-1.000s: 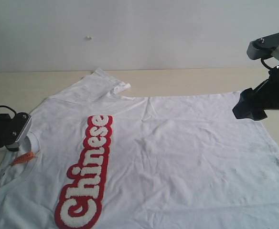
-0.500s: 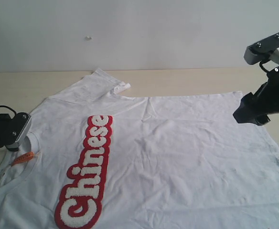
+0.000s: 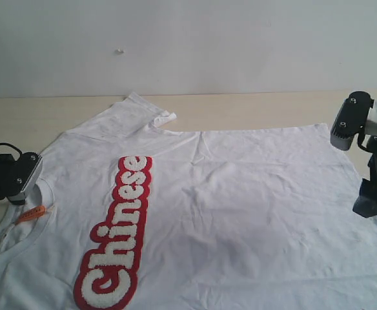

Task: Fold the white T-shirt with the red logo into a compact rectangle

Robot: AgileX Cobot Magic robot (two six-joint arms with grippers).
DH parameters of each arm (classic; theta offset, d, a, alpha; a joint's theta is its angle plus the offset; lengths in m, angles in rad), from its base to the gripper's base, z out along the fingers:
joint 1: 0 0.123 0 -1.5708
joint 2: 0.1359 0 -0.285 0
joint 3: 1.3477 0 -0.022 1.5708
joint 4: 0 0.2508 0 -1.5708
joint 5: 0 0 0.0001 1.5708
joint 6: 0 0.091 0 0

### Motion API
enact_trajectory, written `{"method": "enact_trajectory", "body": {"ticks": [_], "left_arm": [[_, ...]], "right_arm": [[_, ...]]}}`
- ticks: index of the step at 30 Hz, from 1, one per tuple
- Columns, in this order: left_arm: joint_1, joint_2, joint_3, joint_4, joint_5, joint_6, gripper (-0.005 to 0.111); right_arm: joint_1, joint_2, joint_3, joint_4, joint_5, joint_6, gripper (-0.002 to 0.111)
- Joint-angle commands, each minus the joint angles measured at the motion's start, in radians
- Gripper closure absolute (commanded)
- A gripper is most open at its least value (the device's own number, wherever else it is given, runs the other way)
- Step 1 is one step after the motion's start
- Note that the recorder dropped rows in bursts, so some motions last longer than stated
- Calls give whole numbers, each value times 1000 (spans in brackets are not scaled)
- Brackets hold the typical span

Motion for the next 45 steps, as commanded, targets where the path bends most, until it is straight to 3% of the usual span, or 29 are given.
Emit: {"method": "enact_trajectory", "body": {"ticks": [1,4,9,14,23,28,33,45], "left_arm": [[0,29,11,-7,-43,2,2],[0,29,11,-7,-43,2,2],[0,29,11,-7,-43,2,2],[0,29,11,-7,-43,2,2],[0,29,11,-7,-43,2,2],[0,29,11,-7,-43,2,2],[0,29,11,-7,-43,2,2],[0,29,11,-7,-43,2,2]], "right_arm": [[-5,38,-7,-94,10,-2,26],[-5,51,-7,-95,29,-217,26],[-5,55,-7,-104,25,-349,26],[-5,83,-30,-156,34,-367,26],[-9,212,-234,-139,189,-434,26],[-61,305,-298,-97,228,-511,26],[-106,370,-317,-97,194,-524,26],[-109,463,-317,-61,116,-600,26]]}}
